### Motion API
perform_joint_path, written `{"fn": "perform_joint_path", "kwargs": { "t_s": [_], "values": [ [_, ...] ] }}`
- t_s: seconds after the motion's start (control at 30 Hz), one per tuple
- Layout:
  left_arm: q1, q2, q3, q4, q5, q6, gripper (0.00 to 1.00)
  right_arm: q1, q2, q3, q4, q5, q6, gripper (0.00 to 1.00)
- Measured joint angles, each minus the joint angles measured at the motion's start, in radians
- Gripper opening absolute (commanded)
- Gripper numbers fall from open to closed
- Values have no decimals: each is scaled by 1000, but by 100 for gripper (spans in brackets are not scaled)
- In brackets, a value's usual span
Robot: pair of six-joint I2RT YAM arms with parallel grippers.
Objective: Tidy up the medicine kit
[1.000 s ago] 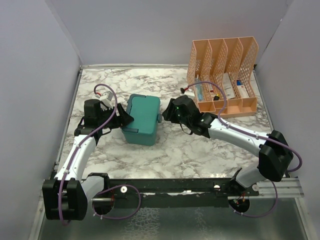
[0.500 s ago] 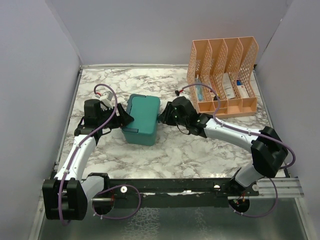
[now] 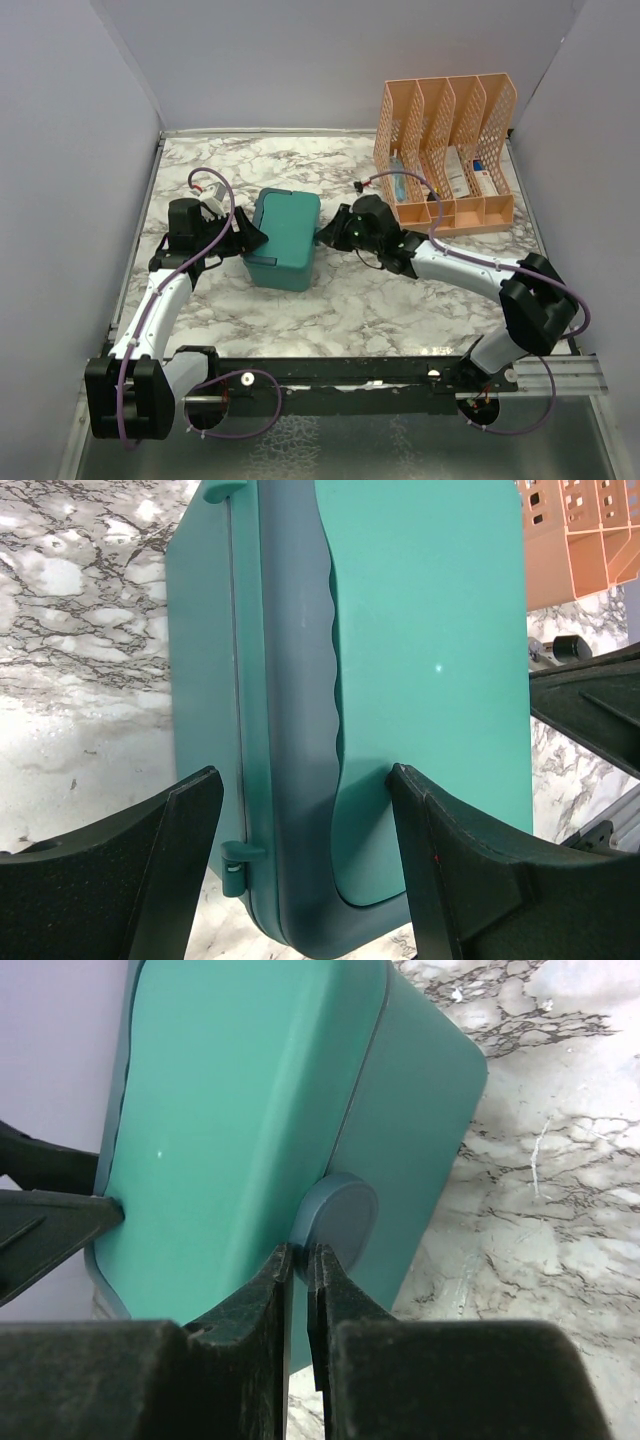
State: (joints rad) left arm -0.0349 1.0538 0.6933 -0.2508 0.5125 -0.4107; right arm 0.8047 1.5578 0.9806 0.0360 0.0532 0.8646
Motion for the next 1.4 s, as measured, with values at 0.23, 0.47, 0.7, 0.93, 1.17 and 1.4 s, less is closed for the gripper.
{"fn": "perform_joint_path", "kwargs": {
  "t_s": [0.23,0.47,0.7,0.93,1.17,1.4],
  "values": [
    [0,3,0,1,2,-3,70,-39,-15,-122,202,-112,49,9],
    [0,5,0,3,4,-3,70,-81,-14,-208,362,-232,113,10],
    [0,6,0,4,5,-3,70,-104,19,-247,477,-311,144,12],
    [0,9,0,6,9,-3,70,-110,30,-232,476,-346,122,15],
    [0,10,0,8,11,-6,70,-112,18,-229,435,-342,98,32],
    [0,8,0,5,6,-26,72,-113,-106,-192,215,-196,52,40]
  ]
}}
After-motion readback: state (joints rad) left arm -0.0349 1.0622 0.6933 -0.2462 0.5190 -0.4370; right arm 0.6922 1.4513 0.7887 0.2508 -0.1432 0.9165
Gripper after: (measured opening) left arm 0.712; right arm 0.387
